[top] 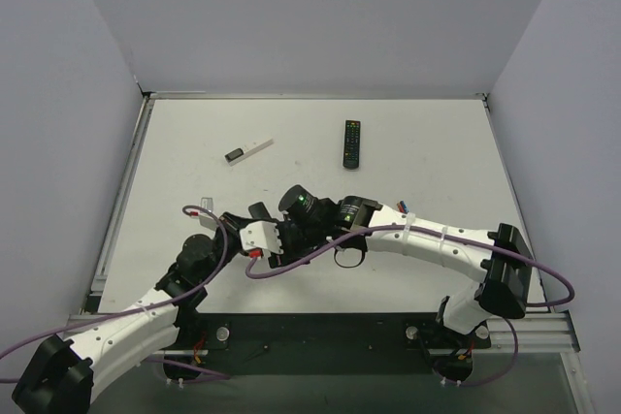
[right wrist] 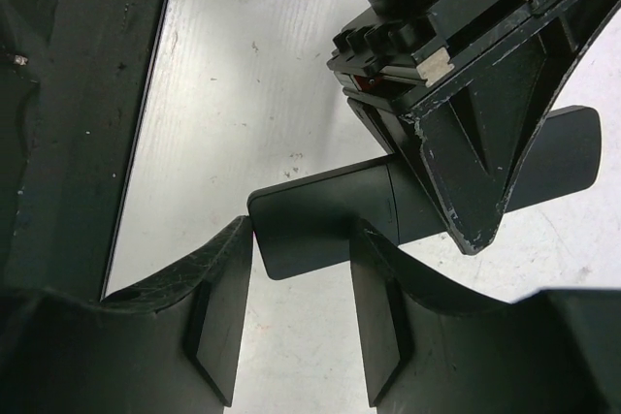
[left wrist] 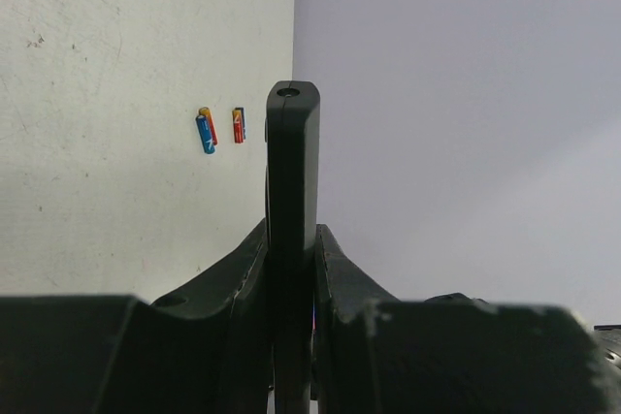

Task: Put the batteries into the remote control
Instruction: Load the battery cover into the remote control.

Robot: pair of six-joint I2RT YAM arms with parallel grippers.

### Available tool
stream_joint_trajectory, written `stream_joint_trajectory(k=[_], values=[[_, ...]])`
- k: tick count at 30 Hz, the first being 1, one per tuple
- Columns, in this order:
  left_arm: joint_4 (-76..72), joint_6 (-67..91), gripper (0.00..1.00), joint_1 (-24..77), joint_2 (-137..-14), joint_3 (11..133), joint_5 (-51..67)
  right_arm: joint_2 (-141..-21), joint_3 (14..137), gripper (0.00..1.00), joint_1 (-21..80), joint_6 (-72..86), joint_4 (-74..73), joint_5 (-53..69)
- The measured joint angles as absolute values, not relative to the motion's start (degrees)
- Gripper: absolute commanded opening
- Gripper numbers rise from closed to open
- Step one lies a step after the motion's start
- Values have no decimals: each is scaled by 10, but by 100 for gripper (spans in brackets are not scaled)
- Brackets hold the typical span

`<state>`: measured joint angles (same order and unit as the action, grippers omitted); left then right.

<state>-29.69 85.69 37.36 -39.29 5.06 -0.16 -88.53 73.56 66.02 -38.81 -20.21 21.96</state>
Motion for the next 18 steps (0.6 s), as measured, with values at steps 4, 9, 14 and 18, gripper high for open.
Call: stream_joint_trajectory(k=[4,9,14,18], values=[[-295,846,0,374,-395,55,6,-884,736,49,656,-370,-199,223],[-302,837,0,375,-376,58,18,-861,728,69,648,-312,-182,220],[-306,825,0,379,-349,70,22,-782,687,90,622,-190,-134,196],[-298,809,0,381,-346,71,20,-717,667,91,611,-76,-104,144]])
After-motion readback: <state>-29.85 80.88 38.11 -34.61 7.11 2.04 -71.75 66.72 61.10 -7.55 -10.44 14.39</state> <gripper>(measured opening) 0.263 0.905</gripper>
